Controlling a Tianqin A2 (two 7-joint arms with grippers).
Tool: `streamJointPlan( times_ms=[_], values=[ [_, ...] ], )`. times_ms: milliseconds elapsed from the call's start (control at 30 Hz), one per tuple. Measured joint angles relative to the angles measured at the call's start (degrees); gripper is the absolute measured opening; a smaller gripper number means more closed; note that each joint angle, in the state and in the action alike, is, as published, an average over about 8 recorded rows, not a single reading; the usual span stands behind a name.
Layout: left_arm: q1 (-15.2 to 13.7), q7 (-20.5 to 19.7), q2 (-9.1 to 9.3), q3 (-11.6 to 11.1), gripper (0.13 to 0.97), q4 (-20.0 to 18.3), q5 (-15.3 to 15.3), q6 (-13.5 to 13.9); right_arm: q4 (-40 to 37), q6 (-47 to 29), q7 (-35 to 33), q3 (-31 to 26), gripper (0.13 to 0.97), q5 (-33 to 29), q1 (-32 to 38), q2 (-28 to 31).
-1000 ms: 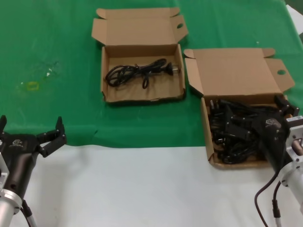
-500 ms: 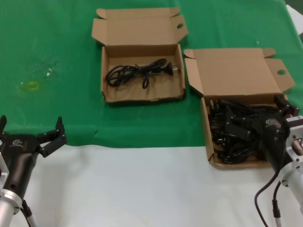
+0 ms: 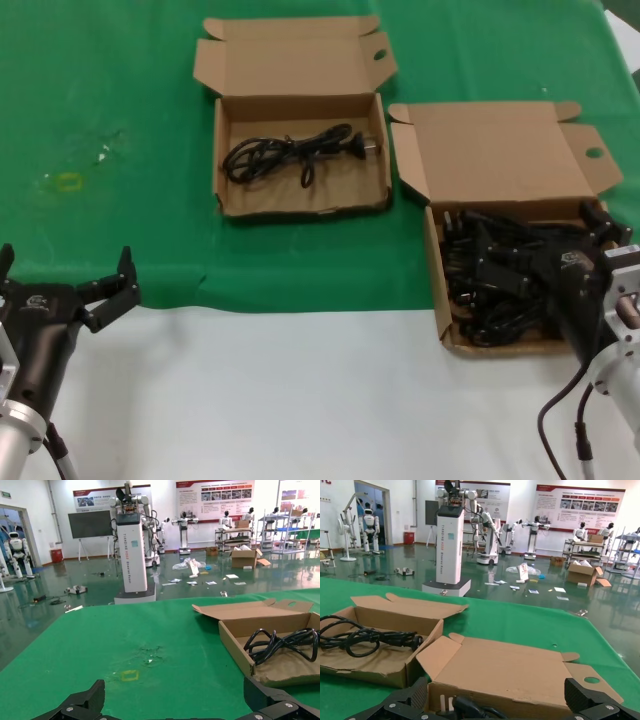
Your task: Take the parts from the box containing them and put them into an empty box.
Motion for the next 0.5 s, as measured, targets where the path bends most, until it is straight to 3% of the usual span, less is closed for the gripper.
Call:
streamJointPlan(
  times_ms=[500],
  values=[
    [0.0,0.0,0.0,0.0,0.966,0.0,0.0,0.0,0.0,0.0,0.0,0.0,0.966,0.0,0.0,0.0]
  ],
)
